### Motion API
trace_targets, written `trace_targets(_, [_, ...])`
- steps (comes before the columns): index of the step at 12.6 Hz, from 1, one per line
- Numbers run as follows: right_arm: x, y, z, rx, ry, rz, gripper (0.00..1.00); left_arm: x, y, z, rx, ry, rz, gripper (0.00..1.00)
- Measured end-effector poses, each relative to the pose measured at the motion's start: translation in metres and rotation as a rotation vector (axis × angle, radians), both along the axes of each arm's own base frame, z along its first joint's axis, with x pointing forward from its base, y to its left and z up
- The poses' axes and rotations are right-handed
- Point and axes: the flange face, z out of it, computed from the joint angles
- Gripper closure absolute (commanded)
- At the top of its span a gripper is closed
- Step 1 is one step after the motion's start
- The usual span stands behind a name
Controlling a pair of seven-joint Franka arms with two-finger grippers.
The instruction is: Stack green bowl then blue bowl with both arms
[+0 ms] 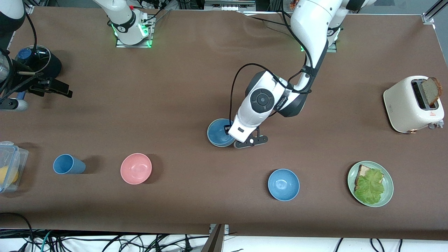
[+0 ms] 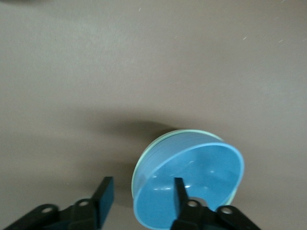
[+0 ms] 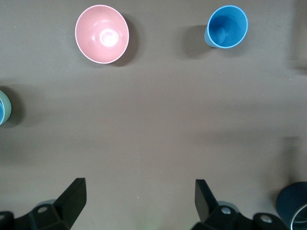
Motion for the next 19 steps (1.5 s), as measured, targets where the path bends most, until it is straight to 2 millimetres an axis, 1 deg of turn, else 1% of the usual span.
trace_targets(1, [0.0,0.003,0.0,0.001,0.0,0.006,0.0,0.004,0.004,0.011,0.008,0.005,0.002,0.0])
trace_targets(2, [0.0,0.005,0.0,0.001,0.001,0.01,0.0,0.009,0.013,0.023,0.021,0.01,0.01,0.0])
trace_targets(4, [-0.001,0.007,0.0,0.002,0.005,0.015,0.0,0.021,0.042,0.061,0.04,0.015,0.033,0.0])
trace_targets(5, [-0.001,0.008,-0.001,0.002,0.01,0.015,0.0,0.026,0.061,0.082,0.042,0.021,0.024,0.0])
trace_targets(6, [-0.001,0.008,-0.001,0.003,0.011,0.016,0.0,0.031,0.084,0.104,0.042,0.029,0.004,0.0])
trace_targets(7, [-0.002,0.009,-0.001,0.003,0.014,0.018,0.0,0.037,0.113,0.126,0.04,0.038,-0.012,0.0])
trace_targets(9, [-0.004,0.015,0.0,0.005,0.021,0.029,0.0,0.048,0.179,0.163,0.031,0.055,-0.05,0.0])
trace_targets(11, [-0.008,0.02,0.007,0.007,0.015,0.039,0.0,0.052,0.247,0.194,0.024,0.061,-0.125,0.0])
trace_targets(12, [-0.01,0.022,0.011,0.007,0.01,0.043,0.0,0.053,0.277,0.206,0.027,0.053,-0.158,0.0])
trace_targets(14, [-0.011,0.023,0.016,0.008,-0.002,0.046,0.0,0.055,0.33,0.227,0.031,0.025,-0.179,0.0])
trace_targets(16, [-0.009,0.023,0.022,0.008,-0.035,0.044,0.0,0.053,0.366,0.241,0.017,0.006,-0.182,0.0])
trace_targets(19, [-0.006,0.02,0.027,-0.014,-0.076,0.043,0.0,0.048,0.402,0.258,0.015,-0.009,-0.16,0.0])
